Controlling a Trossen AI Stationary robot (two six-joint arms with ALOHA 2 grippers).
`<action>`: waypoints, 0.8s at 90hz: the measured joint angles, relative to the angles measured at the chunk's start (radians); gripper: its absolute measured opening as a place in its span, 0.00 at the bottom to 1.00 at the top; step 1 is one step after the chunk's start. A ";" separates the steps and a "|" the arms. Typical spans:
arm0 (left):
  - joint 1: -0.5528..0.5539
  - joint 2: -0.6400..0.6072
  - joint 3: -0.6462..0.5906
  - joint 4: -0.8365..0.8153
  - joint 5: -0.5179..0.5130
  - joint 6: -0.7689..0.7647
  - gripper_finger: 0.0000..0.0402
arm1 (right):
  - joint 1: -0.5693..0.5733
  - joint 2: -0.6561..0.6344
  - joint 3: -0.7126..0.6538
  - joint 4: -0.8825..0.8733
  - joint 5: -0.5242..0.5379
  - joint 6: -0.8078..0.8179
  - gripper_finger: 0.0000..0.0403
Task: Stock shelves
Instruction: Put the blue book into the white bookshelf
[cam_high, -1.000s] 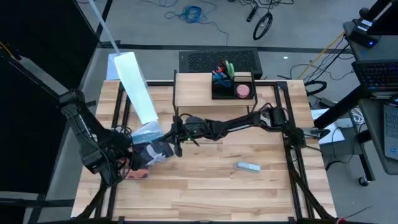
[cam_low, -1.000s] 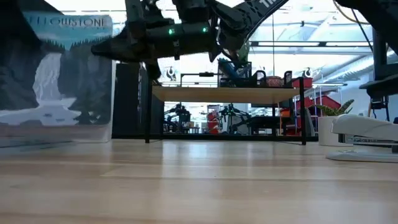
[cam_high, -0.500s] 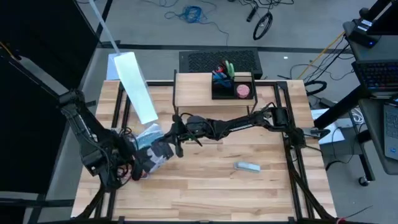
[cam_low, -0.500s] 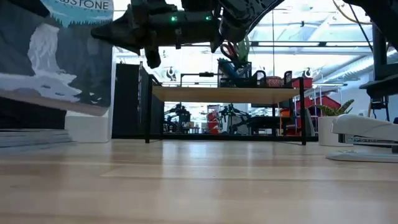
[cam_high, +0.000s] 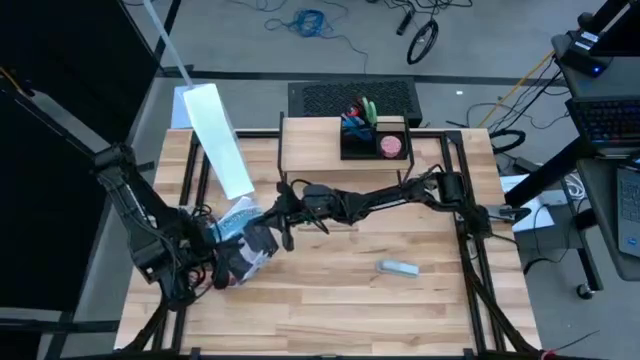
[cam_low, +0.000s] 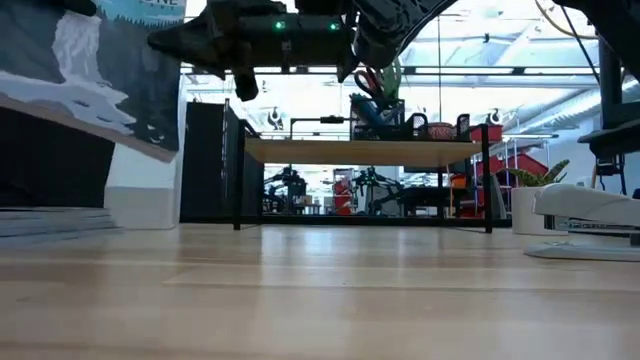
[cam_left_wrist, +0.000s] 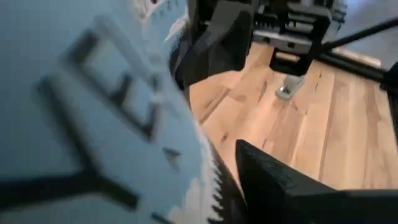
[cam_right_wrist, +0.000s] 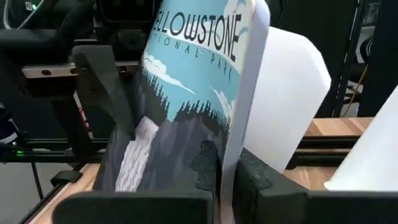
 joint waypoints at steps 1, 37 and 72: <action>0.000 0.000 0.000 -0.001 -0.002 -0.005 0.14 | 0.000 0.000 0.000 0.001 0.000 -0.002 0.01; 0.005 0.000 0.000 -0.017 0.029 -0.011 0.06 | 0.005 -0.013 0.003 -0.038 -0.017 -0.096 0.26; 0.062 -0.043 0.000 -0.055 -0.006 0.045 0.03 | -0.009 -0.274 0.003 -0.685 0.126 -0.238 0.54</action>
